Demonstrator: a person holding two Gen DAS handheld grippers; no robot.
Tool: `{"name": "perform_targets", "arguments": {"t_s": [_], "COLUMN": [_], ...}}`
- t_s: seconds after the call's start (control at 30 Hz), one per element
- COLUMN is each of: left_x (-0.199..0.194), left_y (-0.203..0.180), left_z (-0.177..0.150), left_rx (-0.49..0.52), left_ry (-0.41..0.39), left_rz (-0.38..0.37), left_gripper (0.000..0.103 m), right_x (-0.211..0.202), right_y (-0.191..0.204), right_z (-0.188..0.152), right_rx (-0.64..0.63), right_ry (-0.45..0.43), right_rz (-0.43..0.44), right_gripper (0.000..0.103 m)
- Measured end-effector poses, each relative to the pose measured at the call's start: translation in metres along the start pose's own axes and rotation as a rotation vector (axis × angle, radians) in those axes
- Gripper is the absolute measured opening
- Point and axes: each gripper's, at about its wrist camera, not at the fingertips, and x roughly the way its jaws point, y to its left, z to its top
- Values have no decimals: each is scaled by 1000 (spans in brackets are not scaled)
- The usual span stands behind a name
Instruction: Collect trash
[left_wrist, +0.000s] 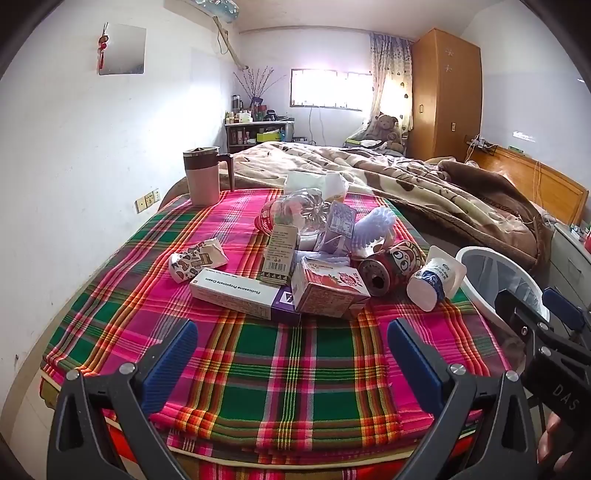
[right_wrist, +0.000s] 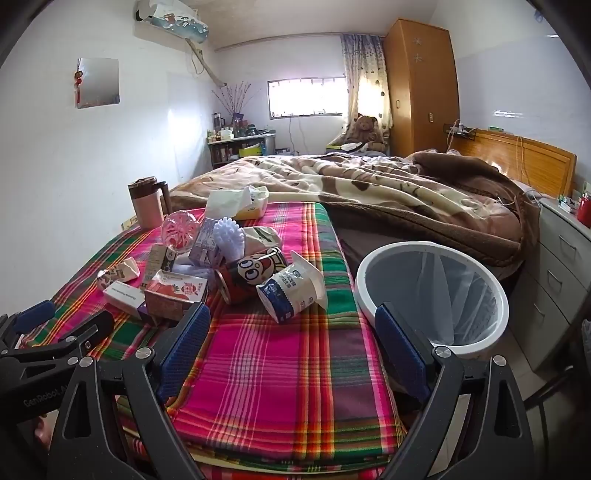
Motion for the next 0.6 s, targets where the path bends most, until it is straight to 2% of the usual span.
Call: {"name": "perform_targets", "arguments": {"t_s": [0.6], "left_x": [3], "left_y": [7], "left_z": [-1], "left_rx": [-16], "left_ry": [-2], "left_rz": [-11], "left_gripper": [103], "right_x": [0], "right_y": [7], "right_z": [1], "right_rx": [-15], "right_ry": [-2], "right_rz": [-14], "right_gripper": [93]}}
